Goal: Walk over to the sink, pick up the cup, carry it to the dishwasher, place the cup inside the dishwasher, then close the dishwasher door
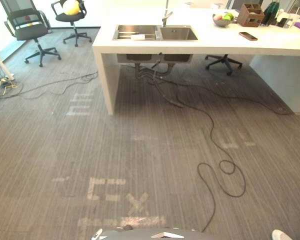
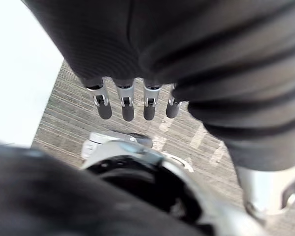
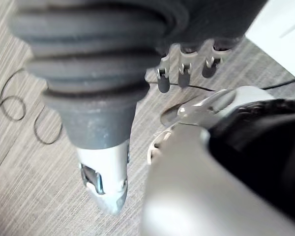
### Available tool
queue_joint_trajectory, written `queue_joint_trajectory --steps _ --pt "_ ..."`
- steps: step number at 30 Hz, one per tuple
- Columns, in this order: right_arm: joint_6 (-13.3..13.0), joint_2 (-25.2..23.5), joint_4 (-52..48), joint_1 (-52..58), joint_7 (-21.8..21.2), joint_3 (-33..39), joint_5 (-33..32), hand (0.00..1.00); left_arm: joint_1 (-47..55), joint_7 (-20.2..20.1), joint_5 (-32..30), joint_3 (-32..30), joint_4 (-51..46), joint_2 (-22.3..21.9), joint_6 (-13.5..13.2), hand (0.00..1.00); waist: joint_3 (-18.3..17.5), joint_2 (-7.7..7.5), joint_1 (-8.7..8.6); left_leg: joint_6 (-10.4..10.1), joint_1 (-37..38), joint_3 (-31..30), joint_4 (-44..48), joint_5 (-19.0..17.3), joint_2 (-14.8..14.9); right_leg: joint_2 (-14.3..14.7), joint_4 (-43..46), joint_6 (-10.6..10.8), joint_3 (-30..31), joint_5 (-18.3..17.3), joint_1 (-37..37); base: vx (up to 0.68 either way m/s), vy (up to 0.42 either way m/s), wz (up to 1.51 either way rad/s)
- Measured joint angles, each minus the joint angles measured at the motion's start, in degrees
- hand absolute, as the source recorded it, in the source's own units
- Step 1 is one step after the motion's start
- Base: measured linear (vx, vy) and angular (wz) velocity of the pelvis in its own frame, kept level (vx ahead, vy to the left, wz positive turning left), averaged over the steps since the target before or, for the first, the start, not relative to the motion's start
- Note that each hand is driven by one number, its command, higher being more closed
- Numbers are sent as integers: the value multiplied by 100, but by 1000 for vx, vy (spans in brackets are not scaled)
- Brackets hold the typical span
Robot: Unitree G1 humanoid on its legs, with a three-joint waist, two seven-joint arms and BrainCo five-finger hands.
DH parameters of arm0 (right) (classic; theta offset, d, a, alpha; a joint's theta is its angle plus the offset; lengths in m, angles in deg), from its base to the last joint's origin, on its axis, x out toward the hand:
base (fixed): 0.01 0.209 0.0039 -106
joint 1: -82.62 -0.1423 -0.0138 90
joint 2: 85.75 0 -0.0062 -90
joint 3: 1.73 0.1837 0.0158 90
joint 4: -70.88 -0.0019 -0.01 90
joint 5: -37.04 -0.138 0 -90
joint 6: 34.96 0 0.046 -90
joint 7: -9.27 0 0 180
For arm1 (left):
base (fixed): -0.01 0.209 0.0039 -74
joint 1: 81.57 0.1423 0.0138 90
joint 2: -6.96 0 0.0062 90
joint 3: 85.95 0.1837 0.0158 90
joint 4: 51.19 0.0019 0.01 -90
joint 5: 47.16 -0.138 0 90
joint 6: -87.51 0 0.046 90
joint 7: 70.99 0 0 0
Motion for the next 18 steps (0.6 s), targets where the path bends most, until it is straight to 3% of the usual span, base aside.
queue_joint_trajectory --steps 2,6,9,11,15,18 --pt "-190 0 -234 -181 23 -210 273 0 -303 59 173 124 -39 62 -54 0 29 1 -17 31 -7 1 5 53 -3 16 -98 14 -14 96 38 77 3 0" --pt "-326 -125 -741 -570 166 -668 511 0 -664 102 206 343 -525 37 -179 0 113 -76 -22 32 -12 -4 7 56 -12 25 -179 40 -21 134 70 13 1 0" --pt "-434 -160 -1100 -813 240 -865 527 0 -815 118 195 511 -956 -173 -357 0 158 -11 -28 21 -19 -5 4 48 -45 -1 -200 49 -19 138 53 0 0 0" --pt "-447 -163 -1143 -936 241 -880 528 0 -814 362 147 556 -1166 -241 -501 0 184 30 -28 8 -44 -3 2 38 -54 -4 -228 55 -18 143 35 0 0 0" --pt "-463 -172 -1103 -895 237 -980 698 0 -718 858 -58 538 -1169 -254 -523 0 187 36 -16 -6 -62 -7 2 28 -49 12 -284 52 -23 147 40 0 0 0" --pt "-745 -171 -1077 -656 239 -958 830 0 -505 1442 -705 501 -1122 -341 -536 0 189 38 -25 -8 -60 -6 3 27 -49 21 -332 63 -23 156 71 0 0 0"
